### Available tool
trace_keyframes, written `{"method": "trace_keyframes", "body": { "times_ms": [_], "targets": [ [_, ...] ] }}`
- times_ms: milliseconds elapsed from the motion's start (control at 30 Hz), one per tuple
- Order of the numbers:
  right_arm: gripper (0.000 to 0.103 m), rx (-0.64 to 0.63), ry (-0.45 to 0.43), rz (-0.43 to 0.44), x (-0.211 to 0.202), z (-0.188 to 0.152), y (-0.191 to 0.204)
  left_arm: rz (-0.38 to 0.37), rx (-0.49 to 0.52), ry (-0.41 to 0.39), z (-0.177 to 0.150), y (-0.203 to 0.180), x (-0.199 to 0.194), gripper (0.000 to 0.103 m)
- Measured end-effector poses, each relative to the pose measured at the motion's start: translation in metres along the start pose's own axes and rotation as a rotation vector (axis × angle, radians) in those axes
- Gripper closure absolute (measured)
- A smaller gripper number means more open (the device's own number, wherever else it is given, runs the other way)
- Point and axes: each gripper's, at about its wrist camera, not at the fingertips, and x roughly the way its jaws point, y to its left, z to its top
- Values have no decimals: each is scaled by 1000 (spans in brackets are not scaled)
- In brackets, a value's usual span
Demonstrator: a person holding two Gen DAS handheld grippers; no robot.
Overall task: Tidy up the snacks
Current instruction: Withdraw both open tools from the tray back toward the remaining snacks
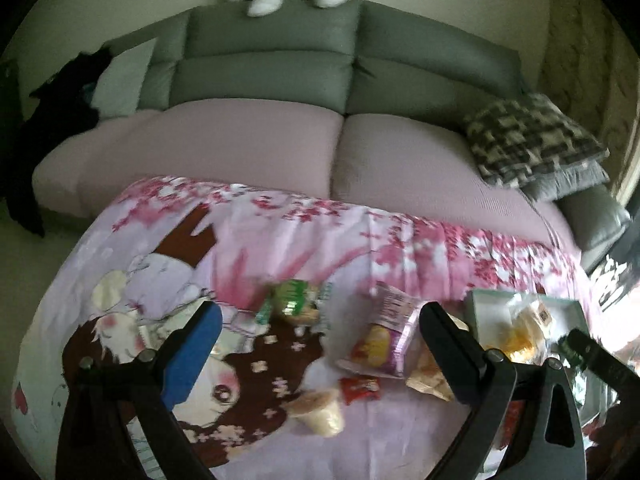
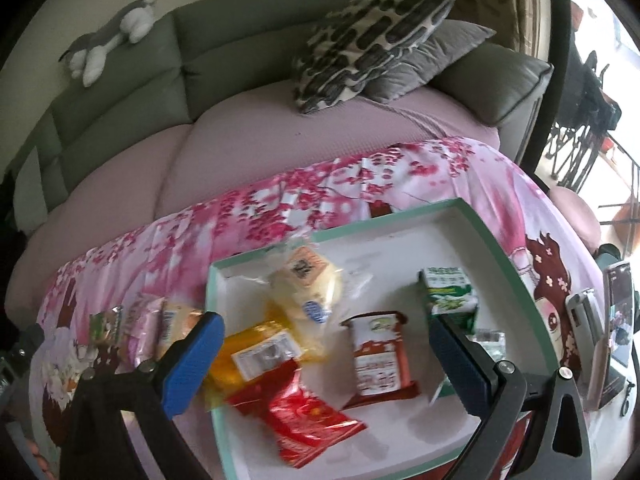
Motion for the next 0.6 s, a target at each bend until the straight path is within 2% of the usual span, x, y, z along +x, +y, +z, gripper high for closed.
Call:
{"method": "trace_keyframes", "body": {
  "times_ms": [200,400,600],
  "targets": [
    [0,-33,-13,22,-7,-5,32,51,-120,19,1,60,-4,4],
    [0,-101,3,130,-10,-13,86,128,-206,68,-6,114,-2,4],
    [0,-176,27,193,-7,-25,133,99,-288,123,-19,143,5,4]
  ]
}}
